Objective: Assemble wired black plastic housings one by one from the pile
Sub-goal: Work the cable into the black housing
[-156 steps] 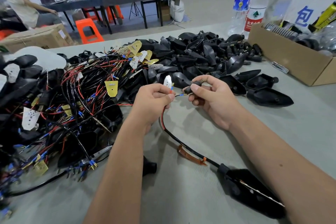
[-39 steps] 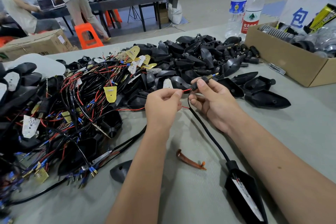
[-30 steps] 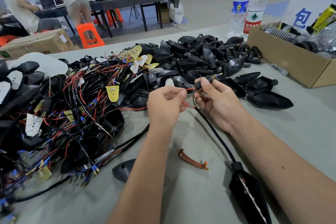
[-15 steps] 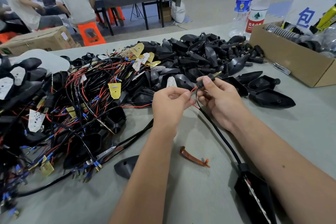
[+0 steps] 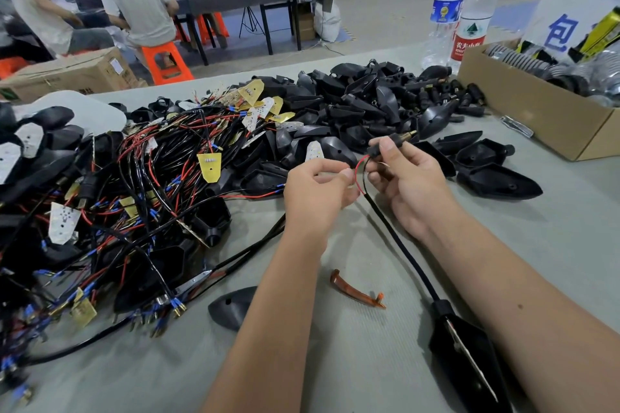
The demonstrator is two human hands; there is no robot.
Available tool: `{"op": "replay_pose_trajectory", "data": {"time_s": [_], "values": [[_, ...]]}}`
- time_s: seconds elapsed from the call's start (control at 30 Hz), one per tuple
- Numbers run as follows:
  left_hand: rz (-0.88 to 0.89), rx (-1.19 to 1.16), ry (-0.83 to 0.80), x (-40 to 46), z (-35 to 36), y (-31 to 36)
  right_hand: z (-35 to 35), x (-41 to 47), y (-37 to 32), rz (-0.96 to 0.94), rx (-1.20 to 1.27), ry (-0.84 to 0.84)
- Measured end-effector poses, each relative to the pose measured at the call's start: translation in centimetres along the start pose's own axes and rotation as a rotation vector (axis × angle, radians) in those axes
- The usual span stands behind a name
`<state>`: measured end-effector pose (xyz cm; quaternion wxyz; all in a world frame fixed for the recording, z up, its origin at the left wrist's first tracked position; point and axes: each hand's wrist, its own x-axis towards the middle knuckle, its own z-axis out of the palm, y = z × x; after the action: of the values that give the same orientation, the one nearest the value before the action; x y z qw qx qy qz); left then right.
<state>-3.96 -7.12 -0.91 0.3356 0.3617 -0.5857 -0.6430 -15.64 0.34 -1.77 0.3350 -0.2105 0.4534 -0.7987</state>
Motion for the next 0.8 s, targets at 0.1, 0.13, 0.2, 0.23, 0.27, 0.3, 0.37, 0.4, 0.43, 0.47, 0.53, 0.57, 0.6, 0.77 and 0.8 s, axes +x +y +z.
{"op": "replay_pose_trajectory", "data": {"time_s": [0.1,0.13,0.2,0.23,0.27,0.3,0.37,0.4,0.43,0.47,0.53,0.57,0.6,0.77,0.8], "values": [[-0.014,0.023,-0.058,-0.4,0.1,0.1,-0.1,0.1,-0.1,-0.004,0.027,-0.008],[-0.009,0.032,-0.060,-0.5,0.1,0.1,-0.1,0.0,-0.1,-0.003,0.022,-0.015],[-0.001,0.038,-0.048,-0.5,0.2,0.3,-0.2,0.0,-0.1,0.002,0.018,-0.017],[0.001,0.034,-0.043,-0.5,0.2,0.4,-0.2,0.0,-0.1,0.006,0.020,-0.015],[0.004,0.031,-0.043,-0.5,0.2,0.4,-0.2,0.1,0.0,0.009,0.021,-0.015],[0.009,0.031,-0.046,-0.6,0.3,0.4,-0.2,0.1,0.0,0.011,0.019,-0.017],[0.020,0.036,-0.056,-0.7,0.3,0.4,-0.3,0.1,0.0,0.013,0.011,-0.023],[0.025,0.040,-0.061,-0.8,0.4,0.4,-0.3,0.1,0.0,0.014,0.009,-0.026],[0.030,0.045,-0.066,-0.8,0.4,0.4,-0.3,0.1,0.0,0.016,0.011,-0.027],[0.033,0.049,-0.069,-0.9,0.4,0.4,-0.3,0.1,0.0,0.019,0.014,-0.025],[0.037,0.049,-0.068,-0.8,0.4,0.5,-0.3,0.2,0.1,0.014,0.008,-0.027],[0.039,0.049,-0.069,-0.8,0.4,0.6,-0.3,0.2,0.1,0.008,0.001,-0.032],[0.040,0.051,-0.072,-0.8,0.4,0.6,-0.3,0.2,0.1,0.004,-0.001,-0.038],[0.026,0.032,-0.114,-1.1,0.7,0.7,-0.3,0.1,0.0,0.010,0.014,-0.034],[0.020,0.025,-0.120,-1.2,0.7,0.8,-0.3,0.1,0.0,0.008,0.006,-0.033]]}}
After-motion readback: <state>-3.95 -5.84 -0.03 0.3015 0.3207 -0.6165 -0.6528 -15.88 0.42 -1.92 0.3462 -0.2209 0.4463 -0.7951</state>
